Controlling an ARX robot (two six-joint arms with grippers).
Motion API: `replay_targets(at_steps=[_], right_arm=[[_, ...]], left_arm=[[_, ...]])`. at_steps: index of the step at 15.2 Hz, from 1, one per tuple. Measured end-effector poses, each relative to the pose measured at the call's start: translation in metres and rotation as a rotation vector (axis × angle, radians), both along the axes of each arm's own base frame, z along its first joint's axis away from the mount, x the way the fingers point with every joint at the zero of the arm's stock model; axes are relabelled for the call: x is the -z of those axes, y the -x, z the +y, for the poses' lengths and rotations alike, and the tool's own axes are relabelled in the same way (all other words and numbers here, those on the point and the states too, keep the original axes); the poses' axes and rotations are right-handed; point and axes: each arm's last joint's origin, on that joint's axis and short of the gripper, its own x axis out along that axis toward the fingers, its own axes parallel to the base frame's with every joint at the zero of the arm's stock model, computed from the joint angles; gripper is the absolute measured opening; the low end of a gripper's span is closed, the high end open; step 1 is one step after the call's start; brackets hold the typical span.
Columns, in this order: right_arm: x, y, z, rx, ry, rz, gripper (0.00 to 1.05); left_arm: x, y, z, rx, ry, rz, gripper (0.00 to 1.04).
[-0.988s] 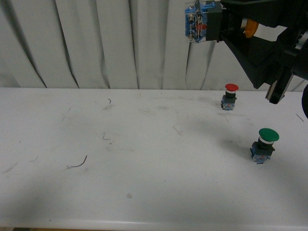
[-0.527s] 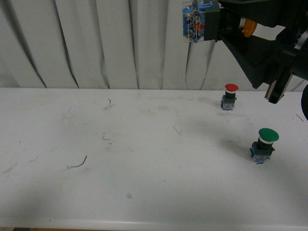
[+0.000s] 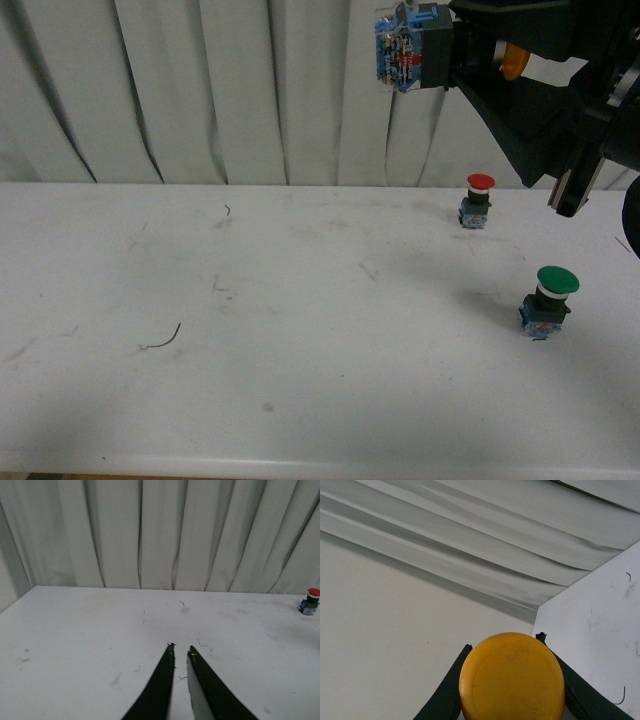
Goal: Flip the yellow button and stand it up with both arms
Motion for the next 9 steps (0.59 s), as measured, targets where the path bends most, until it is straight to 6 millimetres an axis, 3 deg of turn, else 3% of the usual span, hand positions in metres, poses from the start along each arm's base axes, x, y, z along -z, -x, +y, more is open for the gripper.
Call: replay_targets(at_steps=[2, 4, 6, 7, 8, 9], right_arm=[[-0.001, -0.001, -0.003, 0.028, 0.037, -0.039, 0.34], [-0.016, -0.005, -0.017, 0.14, 0.136, -0.169, 0.34], [-0.034, -0.025, -0.03, 0.342, 0.389, -0.19, 0.34], [-0.03, -0.037, -0.041, 0.447, 0.586, -0.156, 0.34], [-0.02, -0.049, -0.052, 0.524, 0.779, -0.103, 0.34], [-0.014, -0.055, -0.061, 0.571, 0.92, -0.061, 0.34]], left_arm=[[0.0, 0.0, 0.0, 0.0, 0.0, -0.003, 0.34], [0.0, 0.0, 0.0, 0.0, 0.0, -0.003, 0.57], [0.0, 0.0, 0.0, 0.0, 0.0, -0.003, 0.81], [0.0, 0.0, 0.0, 0.0, 0.0, -0.003, 0.94], [0.0, 0.0, 0.0, 0.0, -0.001, -0.003, 1.0], [0.0, 0.0, 0.0, 0.0, 0.0, -0.003, 0.97]])
